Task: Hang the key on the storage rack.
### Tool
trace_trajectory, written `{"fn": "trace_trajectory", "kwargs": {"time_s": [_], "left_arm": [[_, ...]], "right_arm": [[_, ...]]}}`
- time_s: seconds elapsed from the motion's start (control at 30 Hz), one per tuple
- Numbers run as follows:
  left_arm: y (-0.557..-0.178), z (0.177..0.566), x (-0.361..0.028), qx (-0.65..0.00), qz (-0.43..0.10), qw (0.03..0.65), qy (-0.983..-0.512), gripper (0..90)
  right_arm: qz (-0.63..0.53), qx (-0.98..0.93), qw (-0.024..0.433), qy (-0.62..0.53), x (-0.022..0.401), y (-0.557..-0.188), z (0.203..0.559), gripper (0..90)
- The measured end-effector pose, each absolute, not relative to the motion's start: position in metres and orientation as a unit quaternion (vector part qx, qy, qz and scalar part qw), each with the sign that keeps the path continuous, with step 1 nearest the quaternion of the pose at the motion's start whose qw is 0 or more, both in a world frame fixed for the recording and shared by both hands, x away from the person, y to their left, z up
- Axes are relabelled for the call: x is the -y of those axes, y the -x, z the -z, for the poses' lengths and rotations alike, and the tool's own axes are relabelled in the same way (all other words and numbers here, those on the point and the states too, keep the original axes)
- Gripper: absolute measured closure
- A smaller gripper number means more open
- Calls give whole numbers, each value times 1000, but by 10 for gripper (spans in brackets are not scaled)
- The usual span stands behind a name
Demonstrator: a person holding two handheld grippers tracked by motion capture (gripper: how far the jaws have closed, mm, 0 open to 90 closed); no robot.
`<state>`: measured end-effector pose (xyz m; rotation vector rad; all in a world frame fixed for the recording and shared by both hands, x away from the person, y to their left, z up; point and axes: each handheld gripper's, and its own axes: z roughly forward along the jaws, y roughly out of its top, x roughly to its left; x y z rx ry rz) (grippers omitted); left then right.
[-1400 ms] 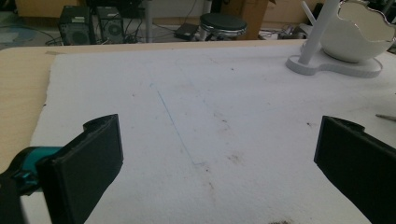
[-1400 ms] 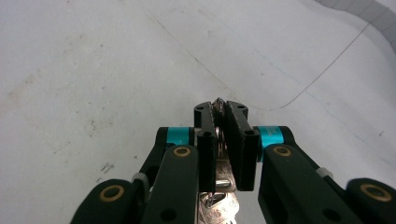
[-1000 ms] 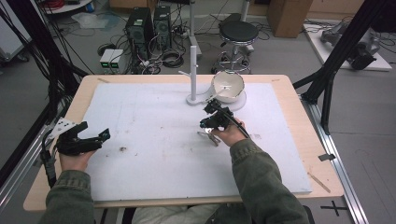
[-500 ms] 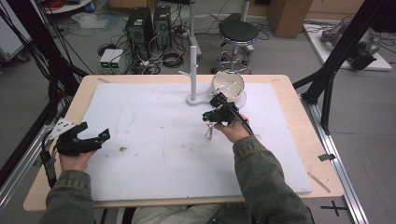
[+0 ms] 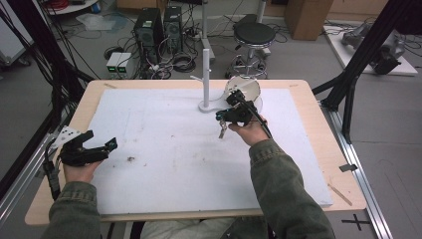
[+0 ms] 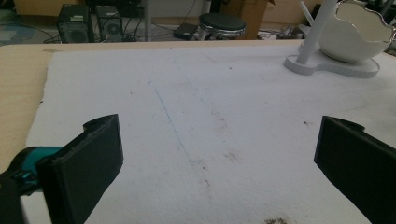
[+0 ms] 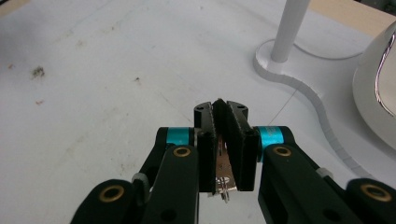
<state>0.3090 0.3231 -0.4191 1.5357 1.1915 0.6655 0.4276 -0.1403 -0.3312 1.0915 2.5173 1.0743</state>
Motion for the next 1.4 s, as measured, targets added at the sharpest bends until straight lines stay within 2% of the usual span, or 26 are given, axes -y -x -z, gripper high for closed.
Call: {"fn": "trace_trajectory", "kwargs": {"time_s": [0.5, 1.4], "left_arm": [[-309, 420, -323, -495, -277, 514, -643, 17], [-310, 421, -325, -498, -278, 512, -643, 17]], "right_arm": [[-394, -838, 111, -362, 136, -440, 294, 828], [-408, -841, 107, -337, 113, -472, 243, 827]]}}
